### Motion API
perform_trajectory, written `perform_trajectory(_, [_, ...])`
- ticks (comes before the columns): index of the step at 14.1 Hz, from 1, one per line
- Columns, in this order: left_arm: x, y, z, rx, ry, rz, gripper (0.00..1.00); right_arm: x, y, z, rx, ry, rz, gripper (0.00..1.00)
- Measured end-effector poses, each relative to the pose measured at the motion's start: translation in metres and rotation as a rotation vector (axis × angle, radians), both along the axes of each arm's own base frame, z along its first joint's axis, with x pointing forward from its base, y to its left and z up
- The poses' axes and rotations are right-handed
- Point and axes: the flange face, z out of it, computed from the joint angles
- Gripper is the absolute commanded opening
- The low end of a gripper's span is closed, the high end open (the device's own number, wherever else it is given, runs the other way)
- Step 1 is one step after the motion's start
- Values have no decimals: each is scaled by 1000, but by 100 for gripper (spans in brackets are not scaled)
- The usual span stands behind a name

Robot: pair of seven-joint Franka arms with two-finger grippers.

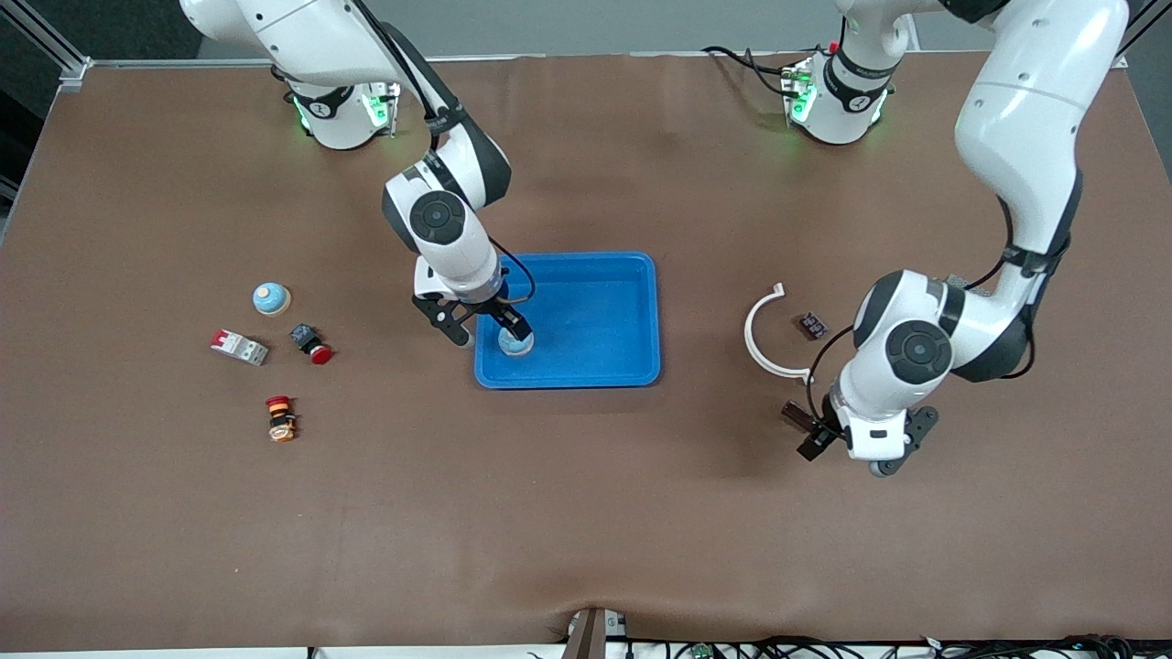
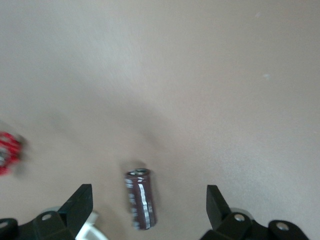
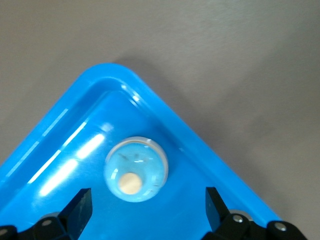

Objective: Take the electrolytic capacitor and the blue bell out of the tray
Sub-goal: 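Set down the capacitor with the left gripper while the right gripper grasps the bell, then retract the left gripper to rest while the right gripper lifts the bell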

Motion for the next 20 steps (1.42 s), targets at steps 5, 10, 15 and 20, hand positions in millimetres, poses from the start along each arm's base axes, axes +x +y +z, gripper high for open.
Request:
perform_trajectory(5, [13,30,120,117,78,-286,100,11,8,-17,-5,5,-4,100])
perform_trajectory(10, [-12,35,221,173,55,-478,100,10,7,-38,-30,23,8,100])
perform_trajectory(15, [-43,50,291,127,41,-544,100,14,10,-43,-30,22,9,100])
perform_trajectory(20, [-79,71,344,69,51,-649,100,17,12,-46,-29,21,9,0])
